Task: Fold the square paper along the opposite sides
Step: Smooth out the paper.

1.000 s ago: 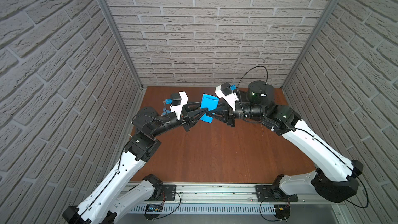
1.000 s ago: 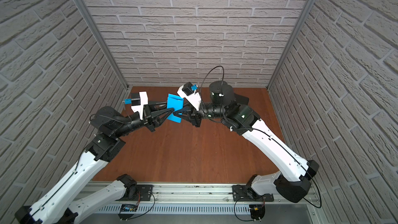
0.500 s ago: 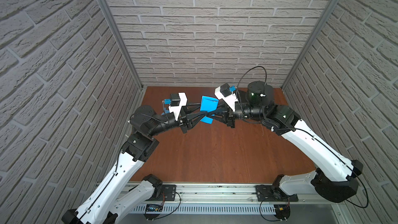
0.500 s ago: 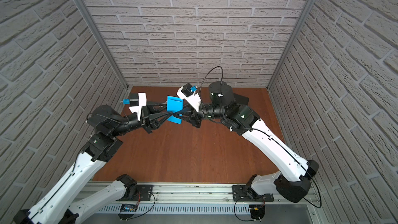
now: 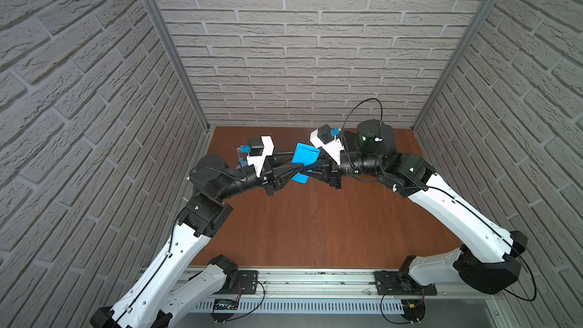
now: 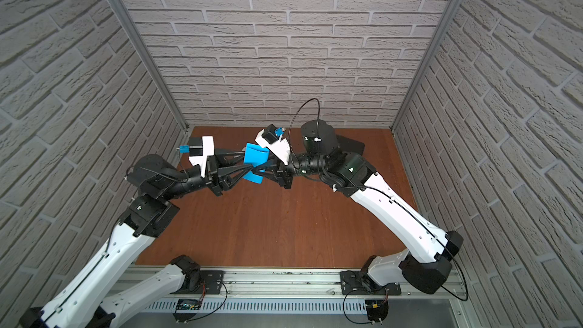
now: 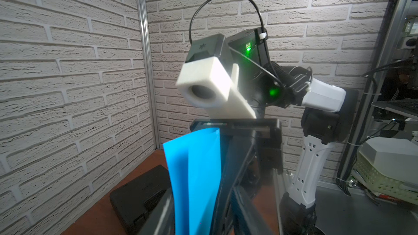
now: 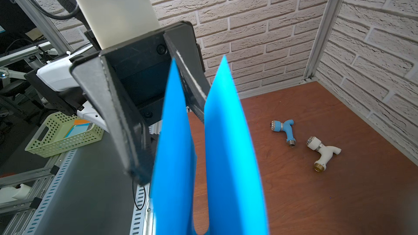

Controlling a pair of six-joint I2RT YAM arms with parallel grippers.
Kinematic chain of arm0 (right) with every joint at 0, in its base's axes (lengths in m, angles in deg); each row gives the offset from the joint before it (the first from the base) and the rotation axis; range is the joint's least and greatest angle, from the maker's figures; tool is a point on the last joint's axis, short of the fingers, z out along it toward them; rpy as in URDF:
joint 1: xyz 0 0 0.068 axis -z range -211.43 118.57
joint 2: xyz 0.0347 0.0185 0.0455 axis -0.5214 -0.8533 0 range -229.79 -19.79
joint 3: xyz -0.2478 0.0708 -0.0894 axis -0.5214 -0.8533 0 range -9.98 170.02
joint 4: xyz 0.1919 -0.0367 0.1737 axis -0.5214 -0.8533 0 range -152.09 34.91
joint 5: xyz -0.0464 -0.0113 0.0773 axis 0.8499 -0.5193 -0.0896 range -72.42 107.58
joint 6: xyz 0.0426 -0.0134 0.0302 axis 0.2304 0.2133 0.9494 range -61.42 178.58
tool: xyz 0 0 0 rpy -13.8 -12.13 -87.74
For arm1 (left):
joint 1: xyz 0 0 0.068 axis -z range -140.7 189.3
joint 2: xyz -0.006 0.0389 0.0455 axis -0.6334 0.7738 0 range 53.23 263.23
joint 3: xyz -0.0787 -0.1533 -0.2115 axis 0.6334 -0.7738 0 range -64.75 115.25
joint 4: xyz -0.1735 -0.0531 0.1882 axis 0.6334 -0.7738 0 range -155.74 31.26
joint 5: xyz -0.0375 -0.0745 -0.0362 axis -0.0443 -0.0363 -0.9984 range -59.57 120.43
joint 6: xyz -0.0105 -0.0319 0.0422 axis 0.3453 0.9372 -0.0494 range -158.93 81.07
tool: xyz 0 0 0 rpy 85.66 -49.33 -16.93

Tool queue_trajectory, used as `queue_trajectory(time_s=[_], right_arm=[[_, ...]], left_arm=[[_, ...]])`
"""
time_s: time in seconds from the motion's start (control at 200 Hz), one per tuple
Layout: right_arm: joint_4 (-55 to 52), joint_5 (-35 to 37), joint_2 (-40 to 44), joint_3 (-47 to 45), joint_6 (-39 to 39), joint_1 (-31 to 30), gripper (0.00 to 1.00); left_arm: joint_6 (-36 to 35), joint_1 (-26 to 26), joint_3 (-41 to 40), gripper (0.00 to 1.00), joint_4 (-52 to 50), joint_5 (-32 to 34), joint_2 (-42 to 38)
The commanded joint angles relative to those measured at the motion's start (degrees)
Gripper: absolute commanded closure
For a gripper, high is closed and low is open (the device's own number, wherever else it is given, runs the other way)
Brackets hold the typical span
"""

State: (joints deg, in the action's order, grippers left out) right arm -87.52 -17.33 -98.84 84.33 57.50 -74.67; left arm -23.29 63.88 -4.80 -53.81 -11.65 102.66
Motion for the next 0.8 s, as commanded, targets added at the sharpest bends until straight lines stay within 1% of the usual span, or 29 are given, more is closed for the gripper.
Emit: queue_trajectory(time_s=[0.0, 0.485, 0.795], right_arm=[[0.95, -0.15, 0.03, 1.63, -1.08, -0.78, 0.80], [0.48, 0.40, 0.12, 1.79, -1.53, -1.10, 0.80], [0.18, 0.38, -0.39, 1.93, -1.64, -1.21, 0.80]], left_arm=[[0.35, -0.33, 1.49, 0.56, 2.04, -0.74, -0.53], [-0.17, -0.35, 0.61, 0.60, 1.40, 0.16, -1.36], [0.35, -0.33, 0.70, 0.60, 2.33, -0.17, -1.00]])
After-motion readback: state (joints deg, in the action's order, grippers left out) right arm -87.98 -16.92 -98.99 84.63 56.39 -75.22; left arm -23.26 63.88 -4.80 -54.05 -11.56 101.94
